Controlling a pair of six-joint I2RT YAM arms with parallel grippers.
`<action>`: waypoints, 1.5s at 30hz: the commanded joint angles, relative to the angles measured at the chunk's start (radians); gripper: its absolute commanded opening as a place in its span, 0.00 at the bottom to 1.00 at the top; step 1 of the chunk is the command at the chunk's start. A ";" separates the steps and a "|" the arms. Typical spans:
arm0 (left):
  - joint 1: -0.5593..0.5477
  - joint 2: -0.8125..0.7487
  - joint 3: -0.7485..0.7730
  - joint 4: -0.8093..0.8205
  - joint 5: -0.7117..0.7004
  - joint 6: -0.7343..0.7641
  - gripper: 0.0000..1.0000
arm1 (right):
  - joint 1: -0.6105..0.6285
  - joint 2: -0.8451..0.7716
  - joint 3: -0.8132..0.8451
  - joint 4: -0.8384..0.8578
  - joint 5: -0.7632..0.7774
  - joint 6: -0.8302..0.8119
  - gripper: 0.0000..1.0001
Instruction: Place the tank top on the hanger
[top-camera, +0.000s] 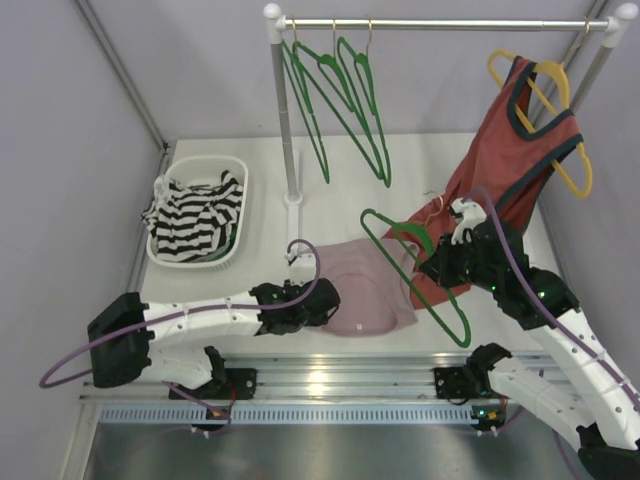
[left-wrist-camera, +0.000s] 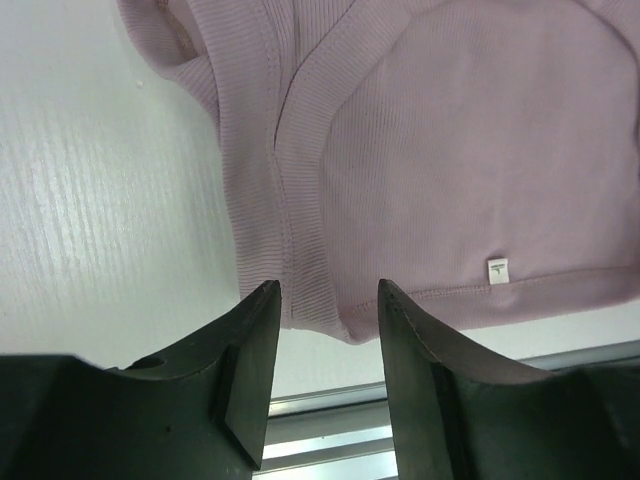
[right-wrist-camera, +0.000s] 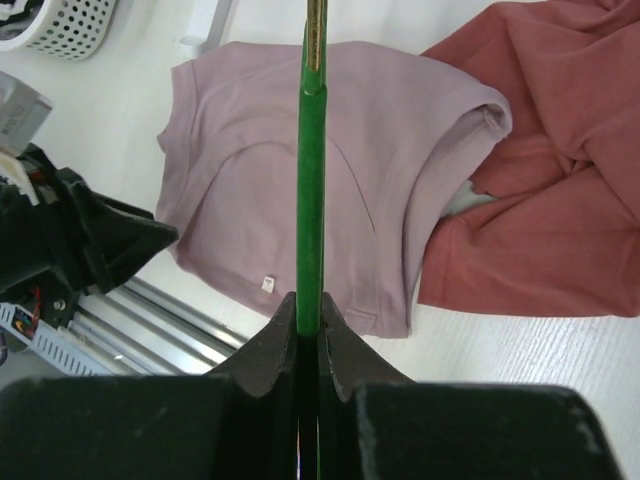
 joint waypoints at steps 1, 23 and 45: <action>-0.027 0.059 0.056 -0.062 -0.097 -0.080 0.49 | 0.013 -0.021 0.024 0.023 -0.059 -0.001 0.00; -0.034 0.178 0.073 -0.076 -0.137 -0.051 0.10 | 0.019 -0.018 0.114 -0.156 -0.220 -0.050 0.00; 0.002 -0.104 0.000 -0.097 -0.228 -0.069 0.00 | 0.026 -0.067 -0.077 -0.127 -0.419 -0.070 0.00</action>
